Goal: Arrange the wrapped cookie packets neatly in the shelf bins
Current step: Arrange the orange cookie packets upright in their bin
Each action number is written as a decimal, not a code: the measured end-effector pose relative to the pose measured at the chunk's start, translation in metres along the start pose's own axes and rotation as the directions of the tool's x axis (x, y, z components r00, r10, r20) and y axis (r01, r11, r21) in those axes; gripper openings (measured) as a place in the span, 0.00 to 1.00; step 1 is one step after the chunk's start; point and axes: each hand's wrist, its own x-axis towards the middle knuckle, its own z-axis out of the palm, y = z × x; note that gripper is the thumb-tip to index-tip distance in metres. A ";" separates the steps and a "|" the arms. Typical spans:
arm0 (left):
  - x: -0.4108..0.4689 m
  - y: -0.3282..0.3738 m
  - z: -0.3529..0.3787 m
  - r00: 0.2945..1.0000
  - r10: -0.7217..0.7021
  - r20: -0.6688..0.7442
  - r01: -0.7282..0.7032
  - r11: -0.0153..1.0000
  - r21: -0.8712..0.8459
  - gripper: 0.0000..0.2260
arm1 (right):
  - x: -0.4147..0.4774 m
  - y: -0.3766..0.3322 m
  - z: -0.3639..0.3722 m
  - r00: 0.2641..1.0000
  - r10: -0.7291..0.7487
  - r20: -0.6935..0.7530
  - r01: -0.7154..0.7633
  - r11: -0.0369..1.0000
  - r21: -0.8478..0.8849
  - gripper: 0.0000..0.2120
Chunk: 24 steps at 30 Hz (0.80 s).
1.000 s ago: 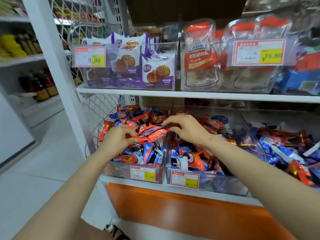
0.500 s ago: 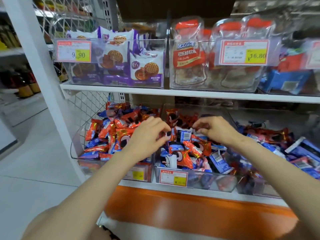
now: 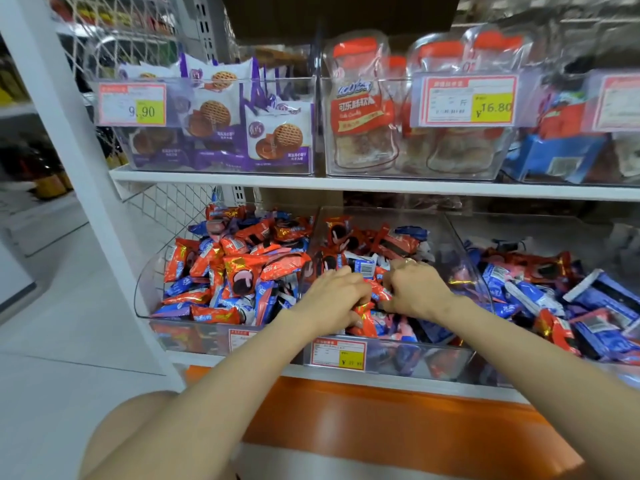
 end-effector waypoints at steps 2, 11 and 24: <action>-0.003 0.001 -0.002 0.997 -0.002 -0.076 -0.003 0.998 -0.061 0.12 | 0.001 0.003 -0.004 0.999 0.039 -0.009 -0.038 0.998 0.054 0.20; -0.036 -0.036 -0.052 0.708 -0.428 -0.561 0.094 0.845 -0.526 0.12 | 0.016 -0.001 -0.050 0.948 0.227 -0.224 -0.018 0.738 0.675 0.19; -0.067 -0.124 -0.041 0.739 -0.582 -0.341 0.541 0.813 -0.215 0.13 | 0.081 -0.071 -0.061 0.971 -0.115 -0.210 0.214 0.812 0.543 0.15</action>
